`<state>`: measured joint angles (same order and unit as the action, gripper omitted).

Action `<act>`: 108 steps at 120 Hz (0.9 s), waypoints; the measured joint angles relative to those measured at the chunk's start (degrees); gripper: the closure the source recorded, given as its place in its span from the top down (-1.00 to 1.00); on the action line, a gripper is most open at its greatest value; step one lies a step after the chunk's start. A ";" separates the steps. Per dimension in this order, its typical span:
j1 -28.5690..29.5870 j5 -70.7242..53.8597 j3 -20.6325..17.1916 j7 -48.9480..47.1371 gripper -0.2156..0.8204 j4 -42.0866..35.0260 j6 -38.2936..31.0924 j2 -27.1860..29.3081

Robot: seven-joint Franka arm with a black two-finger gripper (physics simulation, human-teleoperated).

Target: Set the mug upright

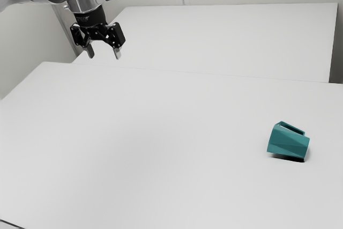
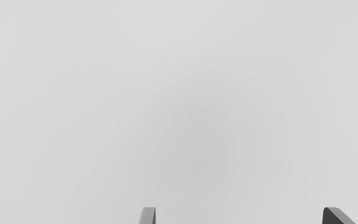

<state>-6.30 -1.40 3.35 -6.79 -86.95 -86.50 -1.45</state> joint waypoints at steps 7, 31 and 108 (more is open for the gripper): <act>0.07 0.04 -0.06 0.28 0.54 0.00 0.03 -0.03; 0.28 0.53 -0.21 1.02 0.54 -0.05 -0.30 -0.19; -1.03 32.81 -1.11 15.90 0.54 -20.50 -26.19 -0.09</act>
<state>-7.32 31.41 2.24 9.10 -107.45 -112.69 -1.54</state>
